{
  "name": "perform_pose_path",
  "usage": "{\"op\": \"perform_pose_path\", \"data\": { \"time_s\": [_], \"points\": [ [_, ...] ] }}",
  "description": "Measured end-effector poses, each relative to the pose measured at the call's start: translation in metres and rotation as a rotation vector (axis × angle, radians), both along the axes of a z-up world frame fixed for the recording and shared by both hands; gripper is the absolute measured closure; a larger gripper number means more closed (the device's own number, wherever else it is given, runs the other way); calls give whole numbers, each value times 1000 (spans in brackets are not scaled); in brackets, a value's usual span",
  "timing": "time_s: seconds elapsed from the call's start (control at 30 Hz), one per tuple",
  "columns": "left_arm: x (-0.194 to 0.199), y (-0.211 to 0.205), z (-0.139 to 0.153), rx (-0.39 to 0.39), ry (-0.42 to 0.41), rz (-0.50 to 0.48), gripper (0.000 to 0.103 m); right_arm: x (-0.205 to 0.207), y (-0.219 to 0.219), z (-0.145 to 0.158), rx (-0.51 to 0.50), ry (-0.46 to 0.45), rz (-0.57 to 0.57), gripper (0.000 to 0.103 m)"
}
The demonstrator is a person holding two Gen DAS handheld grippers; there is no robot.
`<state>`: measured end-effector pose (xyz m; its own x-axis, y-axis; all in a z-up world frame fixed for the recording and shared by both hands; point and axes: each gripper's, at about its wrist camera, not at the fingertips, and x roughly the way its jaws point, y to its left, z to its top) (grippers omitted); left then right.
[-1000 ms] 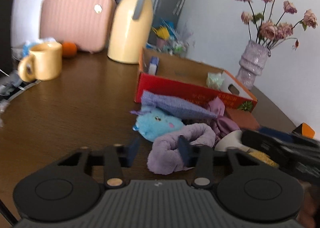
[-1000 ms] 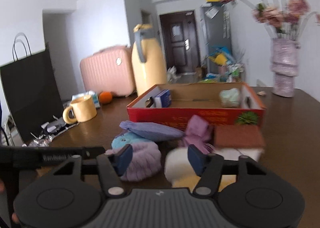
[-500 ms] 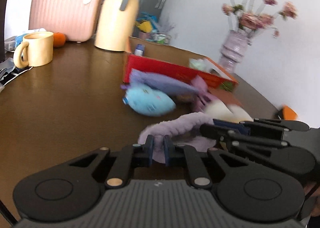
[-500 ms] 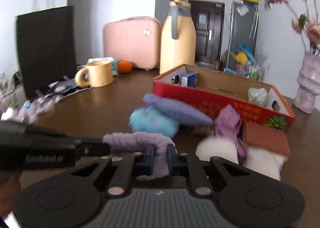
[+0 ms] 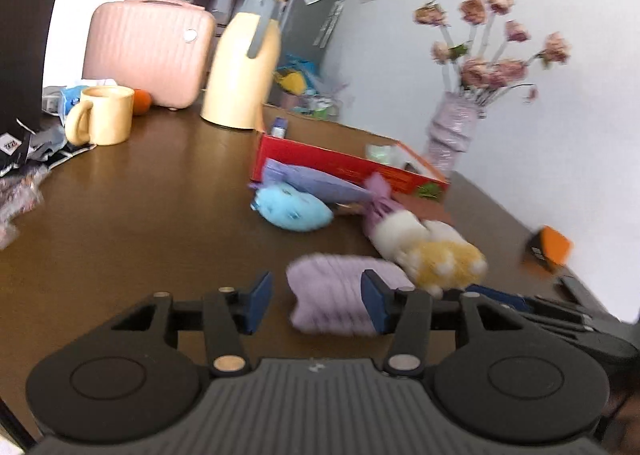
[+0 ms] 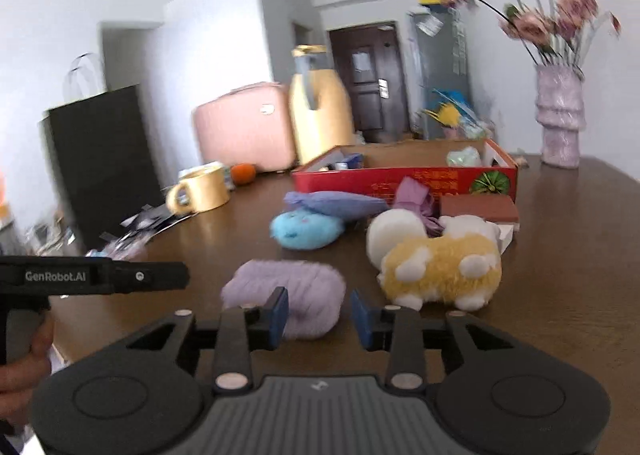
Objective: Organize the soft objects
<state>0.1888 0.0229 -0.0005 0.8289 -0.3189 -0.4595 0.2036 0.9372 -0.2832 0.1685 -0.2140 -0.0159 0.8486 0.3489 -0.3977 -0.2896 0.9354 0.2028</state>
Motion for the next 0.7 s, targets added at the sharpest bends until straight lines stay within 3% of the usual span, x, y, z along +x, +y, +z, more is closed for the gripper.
{"op": "perform_pose_path", "data": {
  "time_s": [0.2, 0.27, 0.33, 0.43, 0.47, 0.7],
  "points": [
    [55, -17, -16, -12, 102, -20, 55, 55, 5, -17, 132, 112, -34, 67],
    [64, -20, -27, -3, 135, -42, 67, 62, 8, -23, 137, 120, -33, 67],
    [70, -16, -36, -9, 159, -49, 72, 69, 12, -30, 141, 144, -26, 67],
    [74, -9, -39, -37, 160, -59, 78, 77, 15, -36, 158, 163, -3, 73],
    [75, -7, -40, -44, 162, -63, 80, 78, 15, -37, 165, 167, 7, 79],
    [55, -9, -28, -51, 123, -81, 86, 59, 20, -23, 146, 145, 3, 86]
  ]
}}
